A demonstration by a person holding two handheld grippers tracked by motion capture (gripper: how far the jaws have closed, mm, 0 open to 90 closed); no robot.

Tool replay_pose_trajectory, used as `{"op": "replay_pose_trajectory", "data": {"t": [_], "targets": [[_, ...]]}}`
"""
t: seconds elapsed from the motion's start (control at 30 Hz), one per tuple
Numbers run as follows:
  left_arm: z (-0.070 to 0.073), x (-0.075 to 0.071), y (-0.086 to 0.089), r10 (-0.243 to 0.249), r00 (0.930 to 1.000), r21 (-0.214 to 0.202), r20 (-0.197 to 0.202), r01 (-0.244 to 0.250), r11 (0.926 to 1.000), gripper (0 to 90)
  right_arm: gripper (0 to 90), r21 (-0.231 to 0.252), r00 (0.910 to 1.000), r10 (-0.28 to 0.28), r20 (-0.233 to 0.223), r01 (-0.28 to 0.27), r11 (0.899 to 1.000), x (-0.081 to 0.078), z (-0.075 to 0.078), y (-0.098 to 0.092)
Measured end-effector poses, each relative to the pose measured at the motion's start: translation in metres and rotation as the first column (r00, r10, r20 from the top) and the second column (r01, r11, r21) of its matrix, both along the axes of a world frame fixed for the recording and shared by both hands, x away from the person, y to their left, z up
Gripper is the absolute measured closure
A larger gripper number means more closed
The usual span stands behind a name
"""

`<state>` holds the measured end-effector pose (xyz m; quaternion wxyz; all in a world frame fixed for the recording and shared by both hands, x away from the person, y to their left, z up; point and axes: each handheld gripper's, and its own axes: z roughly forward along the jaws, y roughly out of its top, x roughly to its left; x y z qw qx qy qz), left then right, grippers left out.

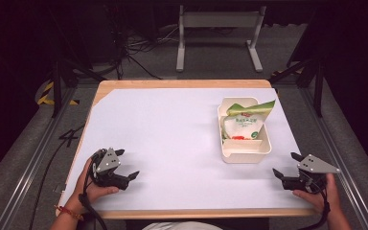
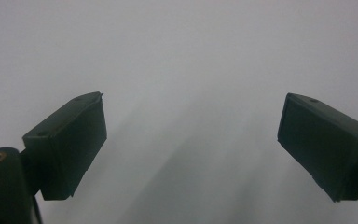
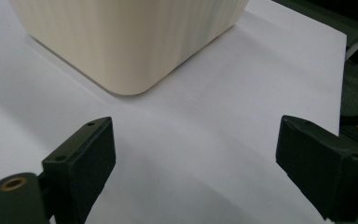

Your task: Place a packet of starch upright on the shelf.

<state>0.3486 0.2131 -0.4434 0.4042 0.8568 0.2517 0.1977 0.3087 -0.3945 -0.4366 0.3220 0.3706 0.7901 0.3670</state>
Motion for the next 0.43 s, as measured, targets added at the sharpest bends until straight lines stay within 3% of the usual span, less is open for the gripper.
{"op": "replay_pose_trajectory", "data": {"t": [0.43], "targets": [[0.0006,0.0029,-0.0007,0.012,0.9999,-0.003,0.001,-0.012,0.9999,8.8,10.2,-0.002,0.9999,0.012,-0.003,-0.012,1.000,-0.0018,0.0008,0.0092]]}}
